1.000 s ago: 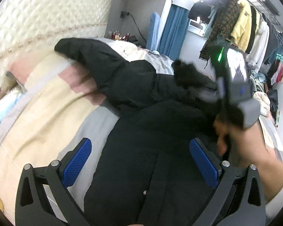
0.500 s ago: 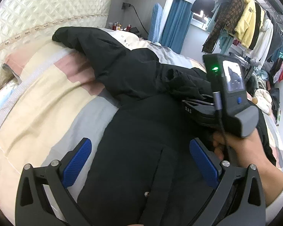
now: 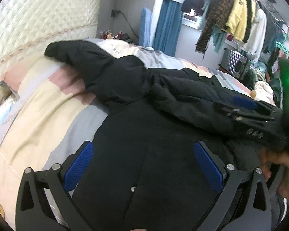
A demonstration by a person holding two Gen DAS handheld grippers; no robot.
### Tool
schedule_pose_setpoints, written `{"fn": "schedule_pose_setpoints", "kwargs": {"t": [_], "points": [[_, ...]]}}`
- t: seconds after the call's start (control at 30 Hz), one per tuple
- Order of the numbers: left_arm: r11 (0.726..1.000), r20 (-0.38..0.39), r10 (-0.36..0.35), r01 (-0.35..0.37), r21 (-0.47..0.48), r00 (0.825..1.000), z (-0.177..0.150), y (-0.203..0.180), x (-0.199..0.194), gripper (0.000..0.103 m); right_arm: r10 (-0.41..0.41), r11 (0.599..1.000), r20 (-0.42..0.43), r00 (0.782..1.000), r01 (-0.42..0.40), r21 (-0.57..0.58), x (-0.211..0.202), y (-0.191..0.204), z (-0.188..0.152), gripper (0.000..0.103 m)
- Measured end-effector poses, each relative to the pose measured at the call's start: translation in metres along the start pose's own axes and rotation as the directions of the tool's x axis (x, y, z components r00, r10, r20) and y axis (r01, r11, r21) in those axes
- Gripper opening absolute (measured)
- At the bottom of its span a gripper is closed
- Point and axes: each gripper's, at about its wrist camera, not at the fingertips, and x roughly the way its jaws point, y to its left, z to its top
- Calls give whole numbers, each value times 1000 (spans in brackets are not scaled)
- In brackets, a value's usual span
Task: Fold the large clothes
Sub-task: 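Lay the sleeve across the jacket body toward the other sleeve with the right tool, then open the right tool to release the sleeve and withdraw it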
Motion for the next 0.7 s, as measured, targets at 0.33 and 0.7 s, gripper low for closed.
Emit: {"fn": "schedule_pose_setpoints", "kwargs": {"t": [0.33,0.7], "points": [[992,-6,-115,115,45,993,-11,-30,-4,103,-204,961,13,979,198,193,-55,-112,-56,71],[998,-3,-51,51,47,999,-15,-45,12,103,-278,903,-61,959,283,325,-47,-193,-134,71]]}}
